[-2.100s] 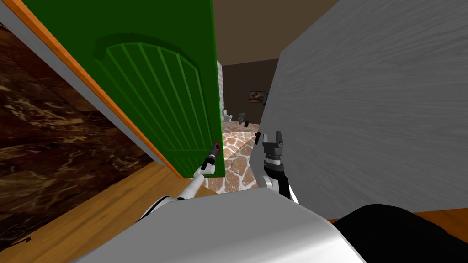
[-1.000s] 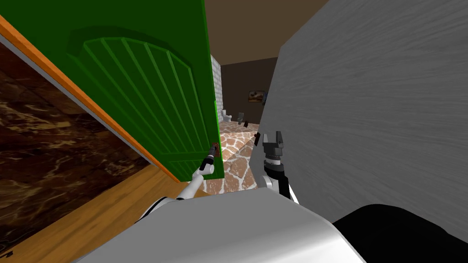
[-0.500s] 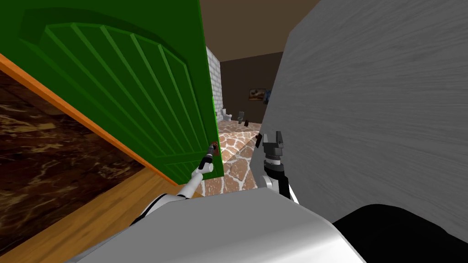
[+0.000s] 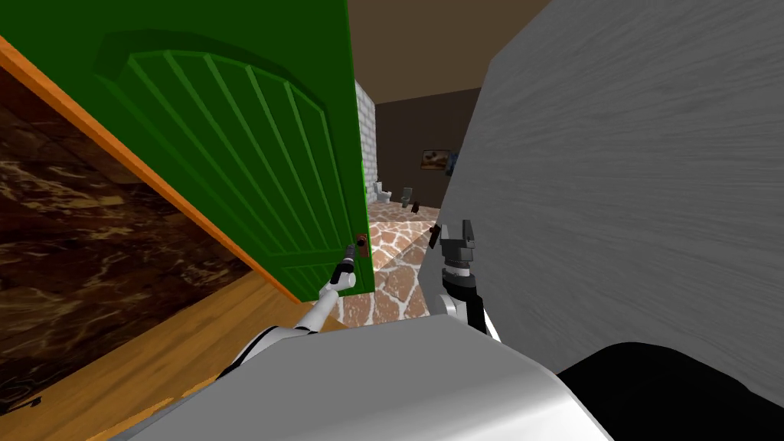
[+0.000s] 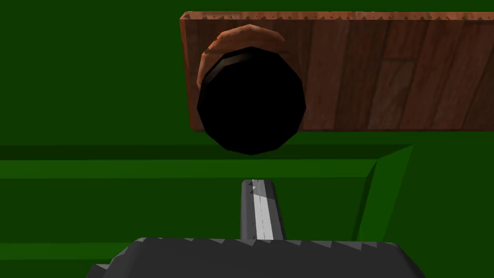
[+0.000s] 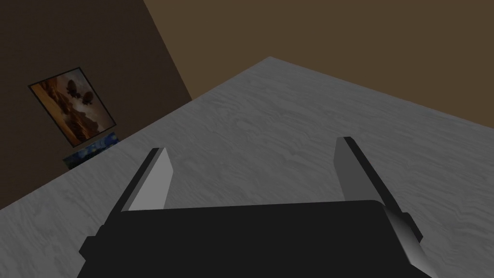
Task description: Push the door open
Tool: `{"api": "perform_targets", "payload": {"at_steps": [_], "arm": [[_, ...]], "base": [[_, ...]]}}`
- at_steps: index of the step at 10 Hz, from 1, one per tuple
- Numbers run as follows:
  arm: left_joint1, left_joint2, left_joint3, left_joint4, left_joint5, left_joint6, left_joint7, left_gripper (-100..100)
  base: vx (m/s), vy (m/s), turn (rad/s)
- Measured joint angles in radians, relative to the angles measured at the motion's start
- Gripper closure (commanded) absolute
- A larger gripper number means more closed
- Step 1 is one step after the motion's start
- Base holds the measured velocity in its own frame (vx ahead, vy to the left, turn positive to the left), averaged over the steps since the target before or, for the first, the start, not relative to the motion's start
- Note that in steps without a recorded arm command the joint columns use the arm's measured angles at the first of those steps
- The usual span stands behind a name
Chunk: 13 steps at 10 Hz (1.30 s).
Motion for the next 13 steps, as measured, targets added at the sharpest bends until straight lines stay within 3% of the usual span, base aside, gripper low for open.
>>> {"api": "perform_targets", "payload": {"at_steps": [4, 9, 12, 13], "arm": [[-0.001, -0.026, 0.004, -0.005, 0.005, 0.023, 0.003, -100], [0.003, -0.009, 0.007, 0.001, 0.006, 0.01, 0.004, -100], [0.008, -0.012, 0.01, 0.0, 0.007, 0.001, 0.002, -100], [0.007, -0.012, 0.01, 0.0, 0.007, 0.0, 0.002, 100]], "base": [[-0.222, -0.077, 0.035], [0.172, -0.013, -0.027], [0.201, 0.007, -0.027], [-0.013, 0.0, 0.006]]}}
